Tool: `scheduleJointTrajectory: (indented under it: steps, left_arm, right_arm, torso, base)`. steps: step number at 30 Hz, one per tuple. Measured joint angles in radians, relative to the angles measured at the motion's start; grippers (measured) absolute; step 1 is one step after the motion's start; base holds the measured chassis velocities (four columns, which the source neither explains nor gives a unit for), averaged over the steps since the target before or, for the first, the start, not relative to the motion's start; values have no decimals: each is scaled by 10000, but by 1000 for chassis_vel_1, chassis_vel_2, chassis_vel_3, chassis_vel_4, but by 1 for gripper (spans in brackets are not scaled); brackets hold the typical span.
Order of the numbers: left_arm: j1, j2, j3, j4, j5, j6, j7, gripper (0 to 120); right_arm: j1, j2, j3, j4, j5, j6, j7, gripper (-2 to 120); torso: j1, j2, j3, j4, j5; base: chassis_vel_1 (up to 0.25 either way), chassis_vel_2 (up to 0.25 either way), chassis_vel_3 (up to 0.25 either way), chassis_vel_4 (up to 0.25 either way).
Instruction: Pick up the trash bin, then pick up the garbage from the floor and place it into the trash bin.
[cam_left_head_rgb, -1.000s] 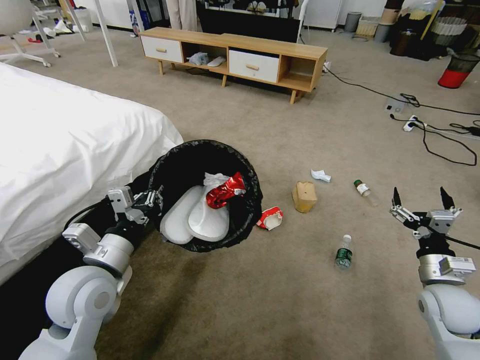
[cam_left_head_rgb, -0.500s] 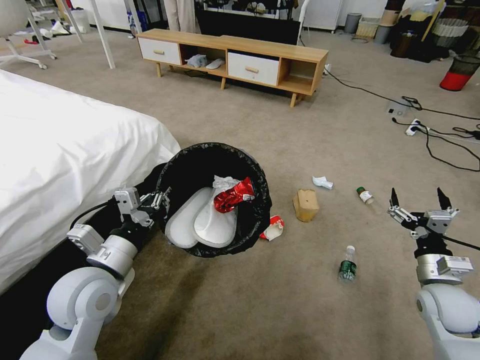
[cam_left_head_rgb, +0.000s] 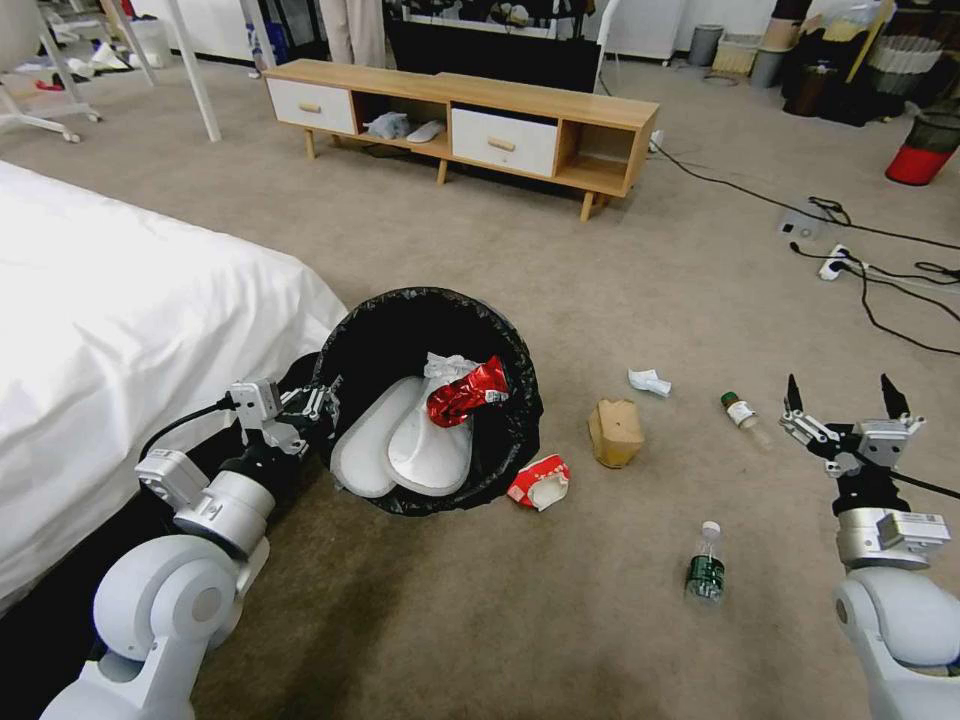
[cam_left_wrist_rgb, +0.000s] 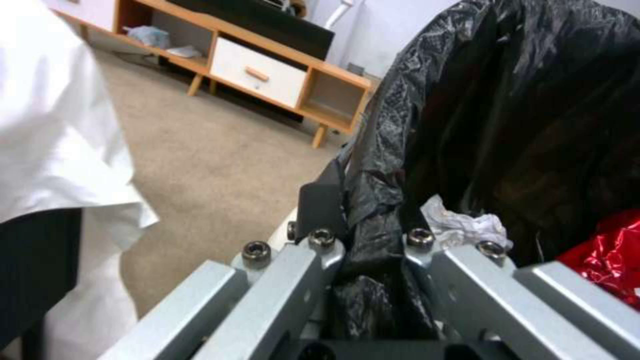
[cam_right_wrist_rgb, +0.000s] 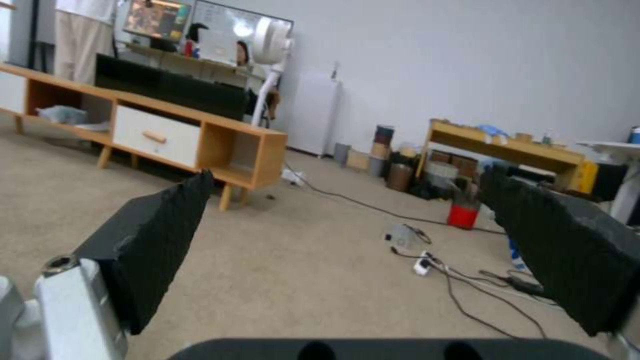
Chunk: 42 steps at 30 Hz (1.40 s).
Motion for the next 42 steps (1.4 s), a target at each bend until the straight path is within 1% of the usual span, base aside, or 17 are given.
scheduleJointTrajectory:
  steps: [6,12,14,16,22,38,42]
  left_arm:
    - [36,-30,0,-39,10,-6,-21,3]
    - [64,-34,-16,-81,8,-100,-46,3]
    - [73,-30,-25,-100,-5,-105,-59,3]
    - [81,-27,-36,-118,-29,-122,-105,3]
    - [75,-28,-38,-118,-42,-135,-118,3]
    - [82,-26,-48,-95,-42,-73,-154,3]
    - [105,-23,-57,-105,-61,-93,-177,3]
  right_arm:
    - [-30,29,7,45,-28,26,-3,100]
    - [34,107,-30,-20,-168,186,7,100]
    - [66,135,-62,-48,-190,212,26,100]
    - [105,153,-114,-65,-224,235,45,100]
    - [158,143,-153,-93,-234,256,23,100]
    - [14,252,-147,41,-209,247,-96,100]
    - [-41,302,-154,87,-210,209,-110,100]
  torso:
    - [0,0,-2,0,0]
    - [-1,0,-2,-5,-1]
    - [0,0,-1,-4,1]
    - [0,1,-2,3,-1]
    - [0,0,-1,0,-1]
    - [0,0,-1,1,-1]
    - [0,0,-1,-7,0]
  base:
    - [-67,-30,-32,-63]
    - [-61,-44,-33,-69]
    - [0,0,0,0]
    - [0,0,0,0]
    - [0,0,0,0]
    - [0,0,0,0]
    - [-8,-9,-12,-17]
